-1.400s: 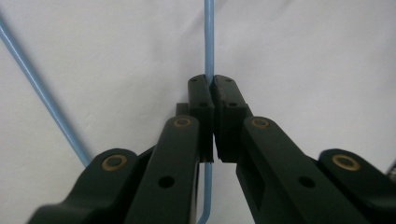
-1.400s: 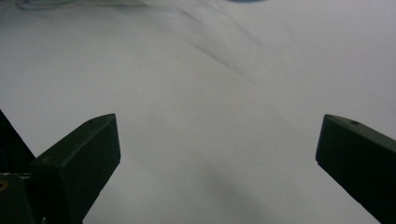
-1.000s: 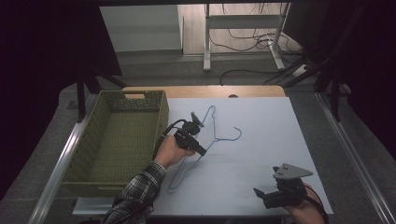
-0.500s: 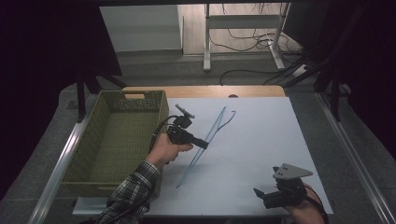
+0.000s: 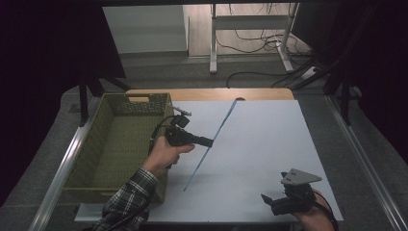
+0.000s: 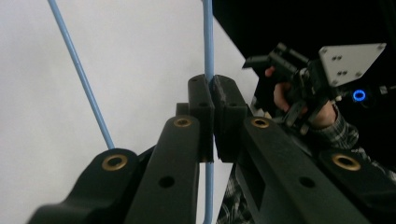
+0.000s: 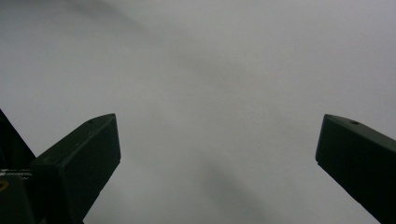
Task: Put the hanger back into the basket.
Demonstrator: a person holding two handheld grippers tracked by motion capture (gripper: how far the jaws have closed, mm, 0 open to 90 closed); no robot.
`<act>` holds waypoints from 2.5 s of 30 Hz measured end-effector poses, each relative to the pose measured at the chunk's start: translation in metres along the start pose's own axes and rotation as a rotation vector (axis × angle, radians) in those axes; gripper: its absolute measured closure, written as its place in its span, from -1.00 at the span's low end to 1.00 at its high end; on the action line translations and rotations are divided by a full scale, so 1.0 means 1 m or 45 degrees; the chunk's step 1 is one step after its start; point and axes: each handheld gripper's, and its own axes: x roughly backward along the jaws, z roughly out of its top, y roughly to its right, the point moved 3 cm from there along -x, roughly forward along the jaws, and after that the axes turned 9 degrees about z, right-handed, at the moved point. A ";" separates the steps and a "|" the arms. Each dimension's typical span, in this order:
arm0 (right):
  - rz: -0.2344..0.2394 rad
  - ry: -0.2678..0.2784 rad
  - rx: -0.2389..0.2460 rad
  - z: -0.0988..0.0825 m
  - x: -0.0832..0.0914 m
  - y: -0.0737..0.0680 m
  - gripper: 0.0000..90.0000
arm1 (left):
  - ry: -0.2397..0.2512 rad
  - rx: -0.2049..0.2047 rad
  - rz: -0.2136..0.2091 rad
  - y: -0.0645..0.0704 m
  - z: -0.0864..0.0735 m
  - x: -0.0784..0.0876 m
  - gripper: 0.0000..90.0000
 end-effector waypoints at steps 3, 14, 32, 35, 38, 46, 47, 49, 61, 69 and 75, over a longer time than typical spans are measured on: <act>0.000 0.006 0.000 0.000 0.000 0.000 -1.00 | 0.035 -0.006 -0.015 0.004 0.000 0.007 0.95; 0.004 0.019 -0.005 0.001 0.001 0.000 -1.00 | 0.122 0.010 -0.044 0.008 0.000 0.030 0.95; 0.001 0.018 -0.008 0.001 0.001 0.001 -1.00 | 0.286 0.030 -0.026 0.009 -0.002 0.073 0.95; -0.002 0.019 -0.012 0.001 0.001 0.001 -1.00 | 0.325 0.028 -0.014 0.010 -0.004 0.083 0.95; -0.002 0.021 -0.013 0.001 0.002 0.001 -1.00 | 0.345 0.032 -0.003 0.009 -0.006 0.089 0.95; -0.004 0.023 -0.008 0.001 0.002 0.001 -1.00 | 0.450 0.069 0.047 0.005 -0.017 0.118 0.95; -0.004 0.023 -0.008 0.001 0.002 0.001 -1.00 | 0.465 0.075 0.055 0.004 -0.018 0.121 0.95; -0.004 0.023 -0.008 0.001 0.002 0.001 -1.00 | 0.484 0.085 0.063 0.003 -0.020 0.126 0.95; -0.005 0.020 -0.006 0.001 0.001 0.001 -1.00 | 0.560 0.130 0.137 -0.007 -0.038 0.156 0.95; -0.006 0.017 -0.007 0.001 0.001 0.001 -1.00 | 0.643 0.176 0.213 -0.016 -0.053 0.178 0.95; -0.008 0.016 -0.008 0.001 0.001 0.001 -1.00 | 0.675 0.210 0.235 -0.024 -0.064 0.187 0.95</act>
